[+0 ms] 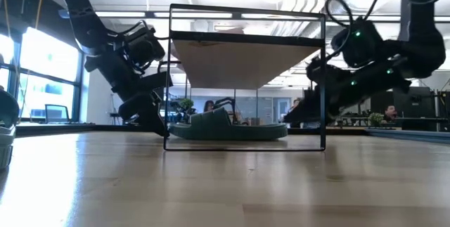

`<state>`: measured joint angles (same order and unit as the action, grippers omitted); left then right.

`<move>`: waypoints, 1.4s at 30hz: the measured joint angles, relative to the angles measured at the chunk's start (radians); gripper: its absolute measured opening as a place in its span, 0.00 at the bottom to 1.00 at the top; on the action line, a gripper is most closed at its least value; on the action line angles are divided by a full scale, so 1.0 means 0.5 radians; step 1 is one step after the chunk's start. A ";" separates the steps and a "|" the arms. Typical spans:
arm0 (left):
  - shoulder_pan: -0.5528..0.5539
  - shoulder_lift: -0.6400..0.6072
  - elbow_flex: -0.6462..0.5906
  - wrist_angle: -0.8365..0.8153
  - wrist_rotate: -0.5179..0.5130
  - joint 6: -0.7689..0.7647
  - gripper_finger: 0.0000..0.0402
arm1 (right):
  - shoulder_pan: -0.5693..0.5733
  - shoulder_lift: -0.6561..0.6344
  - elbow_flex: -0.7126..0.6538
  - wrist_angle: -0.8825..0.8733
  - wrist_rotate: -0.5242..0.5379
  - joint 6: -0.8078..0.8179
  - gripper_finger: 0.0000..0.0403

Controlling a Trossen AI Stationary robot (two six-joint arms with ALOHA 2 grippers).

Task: Pick and place slides into the shelf
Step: Put the green slide under the shelf

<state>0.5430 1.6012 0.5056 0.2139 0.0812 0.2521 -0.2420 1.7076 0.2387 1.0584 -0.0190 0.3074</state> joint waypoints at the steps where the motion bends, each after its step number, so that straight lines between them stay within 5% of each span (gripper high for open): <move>1: 0.000 0.000 0.000 0.000 0.000 -0.001 0.00 | 0.000 0.029 0.011 -0.008 0.006 -0.003 0.00; 26: -0.002 -0.001 0.001 0.045 0.005 -0.045 0.00 | -0.101 0.222 0.173 -0.182 0.341 0.216 0.00; 42: -0.002 -0.002 0.002 0.045 -0.057 -0.051 0.00 | -0.224 0.222 0.171 -0.185 0.299 0.184 0.00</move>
<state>0.5423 1.6005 0.5068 0.2365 0.0526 0.2264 -0.3542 1.8187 0.3244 0.9657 0.1303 0.3996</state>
